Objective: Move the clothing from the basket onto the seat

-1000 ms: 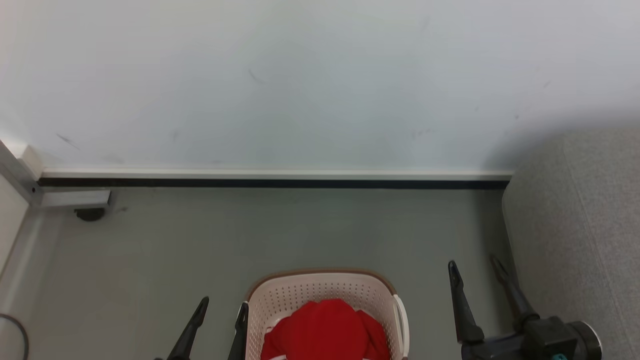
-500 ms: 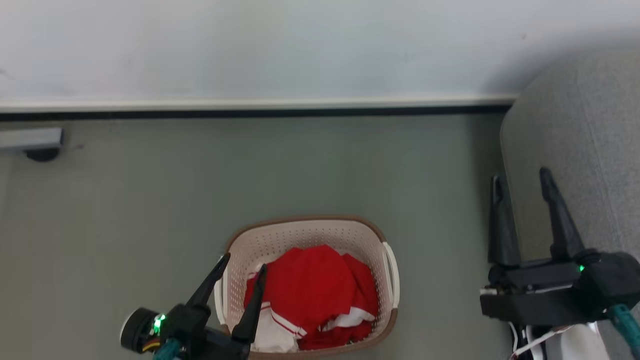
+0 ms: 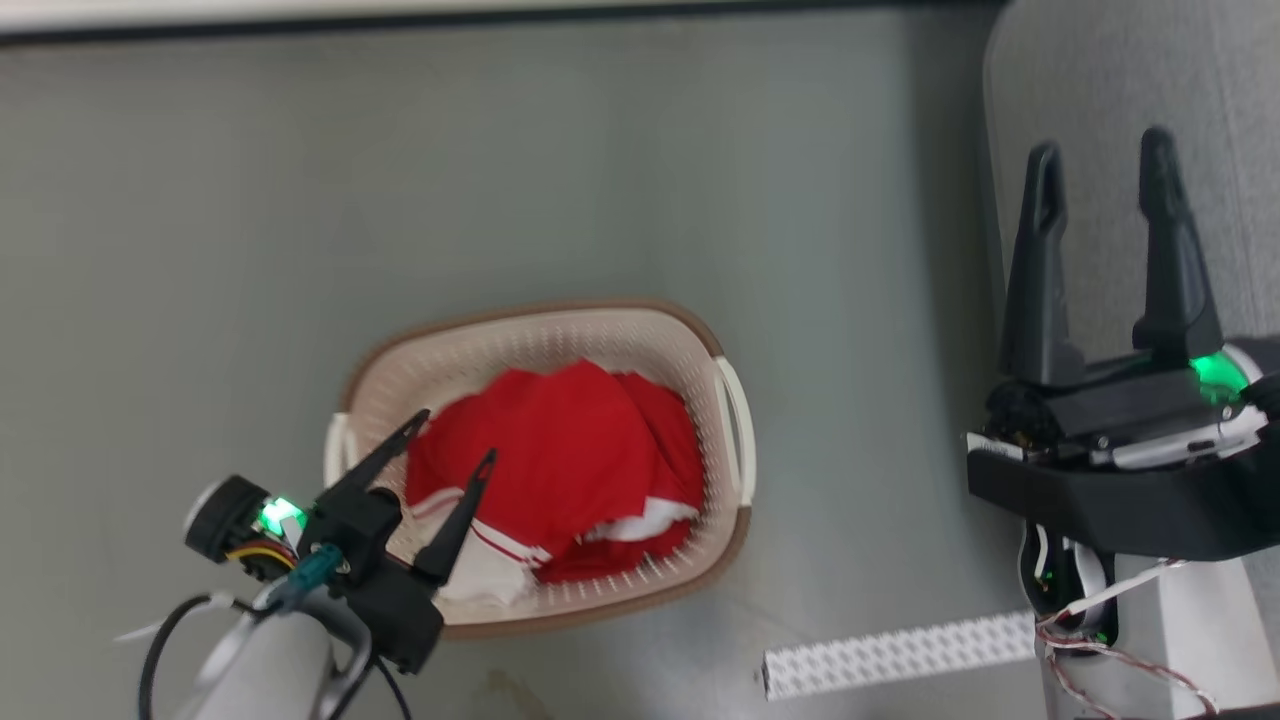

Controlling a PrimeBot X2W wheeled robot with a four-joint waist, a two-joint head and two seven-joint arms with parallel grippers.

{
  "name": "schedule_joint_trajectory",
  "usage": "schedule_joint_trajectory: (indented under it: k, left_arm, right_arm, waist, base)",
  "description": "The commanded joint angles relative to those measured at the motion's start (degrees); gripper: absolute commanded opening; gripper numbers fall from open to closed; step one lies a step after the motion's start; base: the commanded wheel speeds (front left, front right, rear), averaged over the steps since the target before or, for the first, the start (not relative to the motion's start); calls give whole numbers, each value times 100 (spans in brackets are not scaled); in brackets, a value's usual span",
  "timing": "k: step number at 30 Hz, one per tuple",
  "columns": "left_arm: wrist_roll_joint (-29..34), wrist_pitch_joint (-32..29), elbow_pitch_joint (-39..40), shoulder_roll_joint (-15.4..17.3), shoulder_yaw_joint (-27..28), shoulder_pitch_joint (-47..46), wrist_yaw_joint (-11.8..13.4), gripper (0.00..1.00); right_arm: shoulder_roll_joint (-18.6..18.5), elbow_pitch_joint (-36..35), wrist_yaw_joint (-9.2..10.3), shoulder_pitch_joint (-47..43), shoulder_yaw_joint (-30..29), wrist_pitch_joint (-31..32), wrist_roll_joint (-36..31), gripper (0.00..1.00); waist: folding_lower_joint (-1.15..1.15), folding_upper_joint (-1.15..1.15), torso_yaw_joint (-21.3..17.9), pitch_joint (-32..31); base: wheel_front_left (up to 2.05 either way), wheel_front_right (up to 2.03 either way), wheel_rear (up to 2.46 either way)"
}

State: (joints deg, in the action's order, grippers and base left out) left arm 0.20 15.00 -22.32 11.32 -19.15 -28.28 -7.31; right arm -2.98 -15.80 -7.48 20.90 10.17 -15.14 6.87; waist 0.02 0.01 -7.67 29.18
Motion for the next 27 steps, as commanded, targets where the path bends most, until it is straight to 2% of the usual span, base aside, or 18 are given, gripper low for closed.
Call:
schedule_joint_trajectory:
  k: [1, 11, 18, 27]
  left_arm:
    - [119, 17, -144, 171, -115, -189, -3, 100]
    - [231, 17, -1374, 805, -645, -1059, -11, 100]
    - [382, -99, -2128, 899, -967, -1632, -12, 100]
    - [851, -269, -2727, 908, -1252, -2257, 402, 100]
  right_arm:
    - [14, -40, -2, 173, 35, -10, 104, 100]
    - [18, -159, -2, 619, 236, -9, 584, 100]
    - [17, -545, -2, 912, 341, -9, 696, 100]
    - [15, -922, -2, 1170, 582, -9, 849, 100]
  waist:
    - [-2, -1, -583, 934]
    - [-2, -1, -1227, 1632]
    - [-2, -1, -1417, 1993]
    - [-2, -1, -1466, 2414]
  base:
    - [0, 0, 0]
    - [0, 0, 0]
    - [0, 0, 0]
    - [0, 0, 0]
